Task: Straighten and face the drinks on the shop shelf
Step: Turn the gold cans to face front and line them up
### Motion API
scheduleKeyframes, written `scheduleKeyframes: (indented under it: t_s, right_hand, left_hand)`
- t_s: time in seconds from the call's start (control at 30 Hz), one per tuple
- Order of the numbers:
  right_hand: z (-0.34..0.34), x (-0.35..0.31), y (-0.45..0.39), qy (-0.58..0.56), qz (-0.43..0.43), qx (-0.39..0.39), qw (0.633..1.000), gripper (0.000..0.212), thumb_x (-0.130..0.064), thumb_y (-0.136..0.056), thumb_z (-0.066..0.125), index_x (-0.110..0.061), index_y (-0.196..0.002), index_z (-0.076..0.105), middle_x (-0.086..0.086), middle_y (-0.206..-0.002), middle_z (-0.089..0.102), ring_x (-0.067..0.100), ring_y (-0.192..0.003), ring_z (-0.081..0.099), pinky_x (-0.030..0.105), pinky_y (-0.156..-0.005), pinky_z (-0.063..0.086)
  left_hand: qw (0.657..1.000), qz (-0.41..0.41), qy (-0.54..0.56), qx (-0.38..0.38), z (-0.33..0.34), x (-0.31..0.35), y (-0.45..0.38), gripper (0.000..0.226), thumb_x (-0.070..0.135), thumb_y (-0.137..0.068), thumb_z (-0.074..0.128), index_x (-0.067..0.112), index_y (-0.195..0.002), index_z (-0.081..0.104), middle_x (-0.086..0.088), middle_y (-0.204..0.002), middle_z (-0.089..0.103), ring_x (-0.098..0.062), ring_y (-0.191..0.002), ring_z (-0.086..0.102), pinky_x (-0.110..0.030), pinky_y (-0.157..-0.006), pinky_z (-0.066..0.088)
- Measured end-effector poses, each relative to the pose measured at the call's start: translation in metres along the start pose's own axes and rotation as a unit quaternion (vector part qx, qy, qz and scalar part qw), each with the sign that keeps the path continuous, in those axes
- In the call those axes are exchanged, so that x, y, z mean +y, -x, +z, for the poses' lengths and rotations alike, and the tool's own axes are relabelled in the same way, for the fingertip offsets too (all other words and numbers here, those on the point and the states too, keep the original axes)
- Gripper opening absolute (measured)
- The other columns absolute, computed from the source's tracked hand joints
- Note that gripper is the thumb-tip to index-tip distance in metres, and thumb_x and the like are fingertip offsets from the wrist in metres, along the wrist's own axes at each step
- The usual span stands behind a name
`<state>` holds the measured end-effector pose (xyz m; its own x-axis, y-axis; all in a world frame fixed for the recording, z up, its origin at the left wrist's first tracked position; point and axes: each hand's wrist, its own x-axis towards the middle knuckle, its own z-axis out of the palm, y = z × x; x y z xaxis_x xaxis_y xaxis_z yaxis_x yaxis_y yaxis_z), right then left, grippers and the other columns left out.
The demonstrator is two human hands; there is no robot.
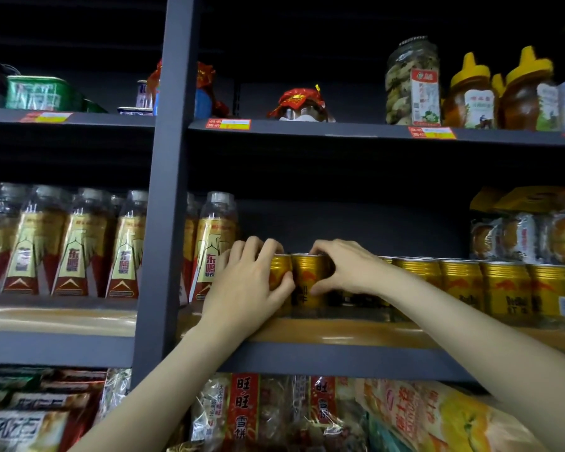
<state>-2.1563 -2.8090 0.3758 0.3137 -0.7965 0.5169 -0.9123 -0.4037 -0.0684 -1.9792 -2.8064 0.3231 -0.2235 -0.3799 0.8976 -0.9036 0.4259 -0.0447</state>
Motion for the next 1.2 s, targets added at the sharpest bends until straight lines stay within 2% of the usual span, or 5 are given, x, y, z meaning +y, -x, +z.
scheduleKeyframes:
  t_s: [0.13,0.4,0.73,0.9,1.2]
  right_hand:
    - [0.003,0.005,-0.019,0.02,0.012,-0.042,0.999,0.058,-0.034,-0.08,0.073,-0.024,-0.128,0.043,0.003,-0.127,0.051,0.015,-0.105,0.044,0.028,-0.083,0.043]
    - [-0.038,0.036,-0.065,0.074,0.08,-0.166,0.98,0.076,-0.048,-0.078,0.07,-0.036,-0.143,0.033,0.001,-0.157,0.018,0.027,-0.143,0.02,0.046,-0.114,0.026]
    - [-0.013,0.059,-0.094,0.184,0.157,-0.259,0.935,0.088,-0.046,-0.078,0.07,-0.038,-0.149,0.018,0.002,-0.158,0.015,0.03,-0.142,0.021,0.047,-0.108,0.032]
    - [-0.015,0.056,-0.082,0.139,0.093,-0.191,0.967,0.065,-0.025,-0.079,0.074,-0.027,-0.136,0.043,0.003,-0.147,0.033,0.025,-0.131,0.036,0.037,-0.098,0.039]
    - [-0.083,0.04,0.013,-0.044,-0.021,0.004,0.999,0.058,-0.025,-0.072,0.08,-0.032,-0.119,0.048,-0.007,-0.119,0.049,0.014,-0.107,0.05,0.023,-0.079,0.047]
  left_hand:
    - [1.0,-0.002,0.004,-0.01,-0.001,-0.001,0.001,0.059,0.059,-0.077,0.014,0.029,-0.121,0.041,0.008,-0.116,0.045,-0.012,-0.11,0.04,-0.029,-0.096,0.025]
    - [1.0,-0.004,0.019,-0.021,-0.001,0.0,0.0,0.052,0.057,-0.082,0.021,0.028,-0.121,0.04,0.008,-0.115,0.044,-0.011,-0.109,0.038,-0.03,-0.099,0.025]
    - [1.0,-0.003,0.012,-0.025,-0.001,0.0,0.0,0.046,0.055,-0.085,0.024,0.029,-0.121,0.037,0.01,-0.115,0.042,-0.009,-0.11,0.036,-0.026,-0.096,0.024]
    - [0.999,-0.004,0.027,-0.016,-0.002,0.0,0.0,0.038,0.049,-0.092,0.036,0.027,-0.122,0.039,0.008,-0.116,0.043,-0.009,-0.111,0.036,-0.025,-0.095,0.024]
    - [0.999,-0.006,0.039,-0.027,-0.005,0.0,0.001,0.054,0.055,-0.083,0.024,0.025,-0.123,0.043,0.006,-0.118,0.047,-0.012,-0.111,0.041,-0.029,-0.096,0.029]
